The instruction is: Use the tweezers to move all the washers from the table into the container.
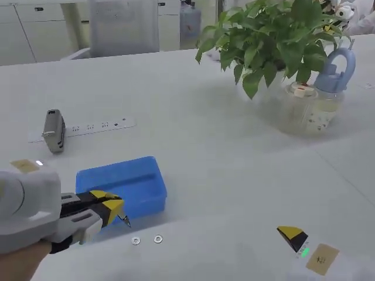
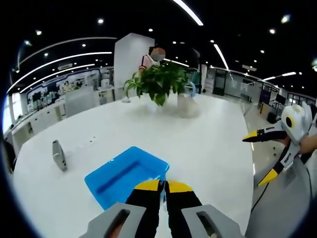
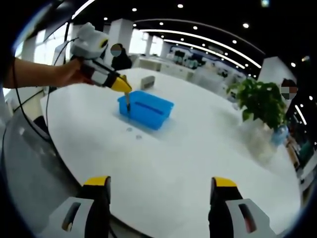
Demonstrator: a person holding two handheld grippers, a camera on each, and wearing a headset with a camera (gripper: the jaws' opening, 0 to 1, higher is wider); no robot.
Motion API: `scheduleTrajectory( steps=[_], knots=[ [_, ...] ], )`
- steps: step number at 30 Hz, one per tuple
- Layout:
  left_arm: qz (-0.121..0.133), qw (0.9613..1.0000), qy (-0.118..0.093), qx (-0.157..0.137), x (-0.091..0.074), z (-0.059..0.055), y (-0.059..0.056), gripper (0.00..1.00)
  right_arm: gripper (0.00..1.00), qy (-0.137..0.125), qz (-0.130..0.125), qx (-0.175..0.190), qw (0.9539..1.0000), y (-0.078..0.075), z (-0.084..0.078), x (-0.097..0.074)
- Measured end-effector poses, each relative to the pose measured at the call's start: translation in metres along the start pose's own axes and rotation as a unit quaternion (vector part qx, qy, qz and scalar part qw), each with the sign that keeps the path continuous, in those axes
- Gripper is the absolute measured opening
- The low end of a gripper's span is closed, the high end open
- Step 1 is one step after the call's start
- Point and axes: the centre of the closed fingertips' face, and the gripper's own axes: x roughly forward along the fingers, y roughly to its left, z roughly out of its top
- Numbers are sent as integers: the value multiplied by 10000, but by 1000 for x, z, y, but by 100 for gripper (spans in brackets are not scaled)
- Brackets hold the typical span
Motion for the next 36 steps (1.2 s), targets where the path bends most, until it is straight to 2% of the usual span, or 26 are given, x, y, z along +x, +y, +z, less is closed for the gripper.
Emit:
scheduleTrajectory(
  steps=[14, 22, 29, 36],
  knots=[
    [-162, 9995, 170, -193, 11, -19, -8, 0, 80, 23, -1, -4, 10000, 0, -1, 0],
    [-189, 9995, 202, -147, 15, -20, -12, 0, 80, 51, -1, -20, 10000, 0, -2, 1],
    [-197, 9994, 292, 14, 17, -24, -14, 0, 80, 55, 3, -18, 10000, 0, -2, 1],
    [-216, 9994, 260, 41, 18, -25, -16, 0, 80, 64, 5, -19, 10000, 0, -2, 1]
  ],
)
